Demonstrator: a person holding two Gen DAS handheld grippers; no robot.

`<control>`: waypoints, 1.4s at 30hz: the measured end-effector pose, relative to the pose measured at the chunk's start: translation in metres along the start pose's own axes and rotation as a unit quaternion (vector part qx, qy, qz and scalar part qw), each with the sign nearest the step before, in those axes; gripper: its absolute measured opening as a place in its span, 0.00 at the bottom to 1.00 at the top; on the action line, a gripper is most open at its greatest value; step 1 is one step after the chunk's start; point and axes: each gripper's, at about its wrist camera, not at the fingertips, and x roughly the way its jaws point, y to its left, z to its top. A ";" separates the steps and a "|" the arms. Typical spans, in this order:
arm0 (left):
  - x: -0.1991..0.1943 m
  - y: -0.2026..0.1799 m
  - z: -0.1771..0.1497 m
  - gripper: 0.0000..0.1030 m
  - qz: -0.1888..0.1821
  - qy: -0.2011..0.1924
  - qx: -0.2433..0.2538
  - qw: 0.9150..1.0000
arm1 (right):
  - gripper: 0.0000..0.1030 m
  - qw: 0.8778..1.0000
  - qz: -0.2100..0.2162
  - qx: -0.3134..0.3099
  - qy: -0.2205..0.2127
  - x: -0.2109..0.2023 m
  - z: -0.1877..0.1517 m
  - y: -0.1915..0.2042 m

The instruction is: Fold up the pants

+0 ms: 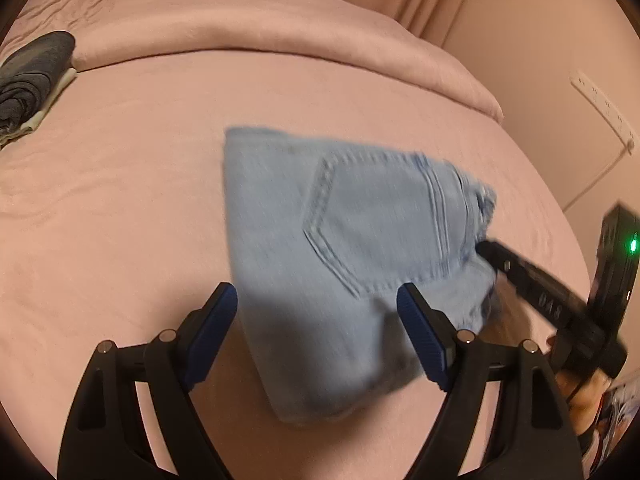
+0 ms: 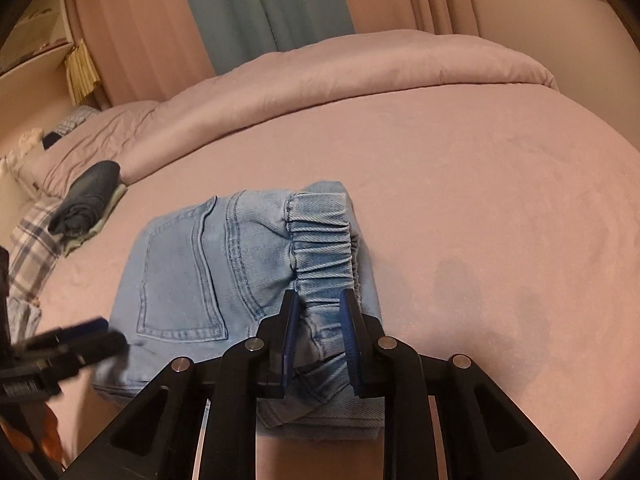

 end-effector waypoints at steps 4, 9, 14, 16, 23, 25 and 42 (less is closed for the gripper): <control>0.003 0.003 0.017 0.79 0.003 -0.017 -0.010 1.000 | 0.23 1.000 -0.010 -0.011 0.004 -0.003 0.000 0.004; 0.032 0.004 0.049 0.78 0.028 -0.026 0.001 0.999 | 0.23 1.000 -0.019 -0.017 0.010 -0.001 0.001 0.011; 0.079 0.029 0.061 0.79 -0.003 0.055 -0.046 0.997 | 0.23 0.999 -0.021 -0.020 0.013 0.000 0.001 0.012; 0.084 0.038 0.064 0.81 -0.026 0.053 -0.061 0.996 | 0.23 0.999 -0.023 -0.022 0.016 -0.001 0.002 0.012; 0.077 0.052 0.065 0.76 -0.070 0.043 -0.080 0.993 | 0.23 0.999 0.029 -0.043 -0.005 -0.031 0.025 0.043; 0.074 0.061 0.064 0.74 -0.092 0.041 -0.110 0.989 | 0.23 0.998 0.046 -0.046 0.015 -0.020 0.036 0.054; 0.001 0.096 -0.026 0.60 -0.191 0.055 -0.177 0.964 | 0.43 0.975 0.144 -0.082 0.149 0.064 0.068 0.131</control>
